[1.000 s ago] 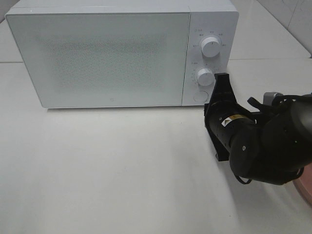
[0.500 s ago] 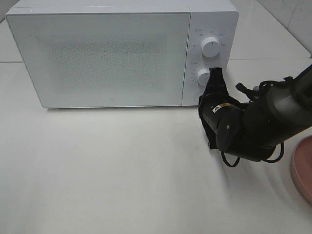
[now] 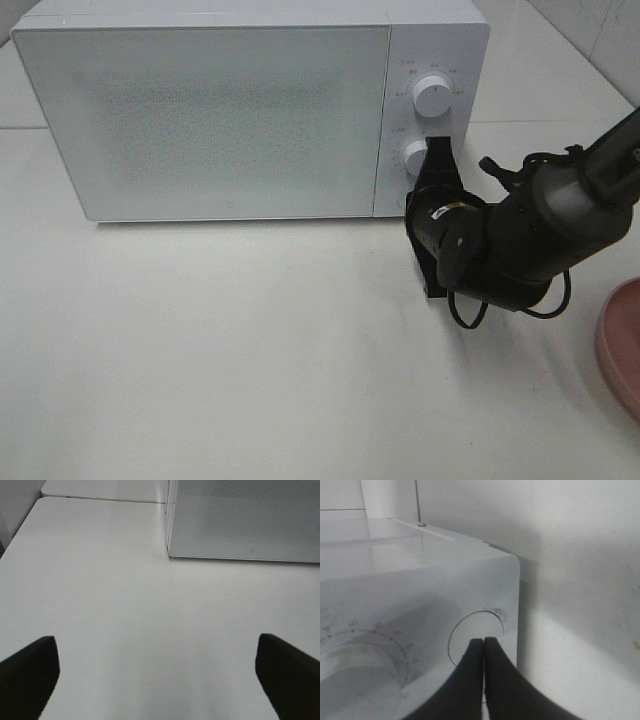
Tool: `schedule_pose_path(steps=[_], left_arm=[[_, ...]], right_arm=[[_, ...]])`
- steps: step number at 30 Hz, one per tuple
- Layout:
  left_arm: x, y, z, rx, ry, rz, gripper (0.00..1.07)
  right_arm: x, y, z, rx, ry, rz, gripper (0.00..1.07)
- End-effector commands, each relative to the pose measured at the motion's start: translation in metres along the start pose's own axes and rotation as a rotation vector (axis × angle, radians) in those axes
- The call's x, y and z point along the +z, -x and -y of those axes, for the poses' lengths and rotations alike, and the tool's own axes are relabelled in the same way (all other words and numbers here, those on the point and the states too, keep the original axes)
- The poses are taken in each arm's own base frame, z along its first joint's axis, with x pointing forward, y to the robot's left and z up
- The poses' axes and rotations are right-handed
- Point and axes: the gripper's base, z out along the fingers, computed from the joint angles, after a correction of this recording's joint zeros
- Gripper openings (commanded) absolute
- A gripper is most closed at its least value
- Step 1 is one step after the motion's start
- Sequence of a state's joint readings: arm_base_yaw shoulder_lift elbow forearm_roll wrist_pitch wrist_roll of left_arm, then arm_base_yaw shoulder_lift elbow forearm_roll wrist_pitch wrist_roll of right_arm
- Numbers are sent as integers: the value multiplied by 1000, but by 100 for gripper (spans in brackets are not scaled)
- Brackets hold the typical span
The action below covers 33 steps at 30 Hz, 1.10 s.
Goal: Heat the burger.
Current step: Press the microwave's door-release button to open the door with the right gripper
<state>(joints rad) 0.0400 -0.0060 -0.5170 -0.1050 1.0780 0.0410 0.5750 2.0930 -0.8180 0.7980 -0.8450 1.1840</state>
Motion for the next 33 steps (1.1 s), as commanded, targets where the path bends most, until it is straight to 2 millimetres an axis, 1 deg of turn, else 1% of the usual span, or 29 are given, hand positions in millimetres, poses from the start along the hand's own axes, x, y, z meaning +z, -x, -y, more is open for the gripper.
schedule_pose_path(steps=[1,7,13,16,22,24,27,33], left_arm=[[-3,-1,0,5,-7,26,100],[-2,-1,0,5,-7,25,100],[-2,-1,0,5,-7,25,100],[-2,-1,0,5,-7,25,100],[-2,-1,0,5,-7,25,100],[-2,-1,0,5,-7,25,100],[-2,-1,0,5,-7,25,100],[-2,-1,0,5,-7,25,100]], right_arm=[[8,-3,0,-25,6,1,0],[12,-2,0,-27,46,24,0],[15,2,3,-27,36,38,0],[15,3,1,-30,67,49,0],[16,1,-1,-24,64,39,0],[18,-3,-7,-22,80,26,0],[19,-3,-9,-19,87,25,0],[19,-1,-11,-4,108,50,0]])
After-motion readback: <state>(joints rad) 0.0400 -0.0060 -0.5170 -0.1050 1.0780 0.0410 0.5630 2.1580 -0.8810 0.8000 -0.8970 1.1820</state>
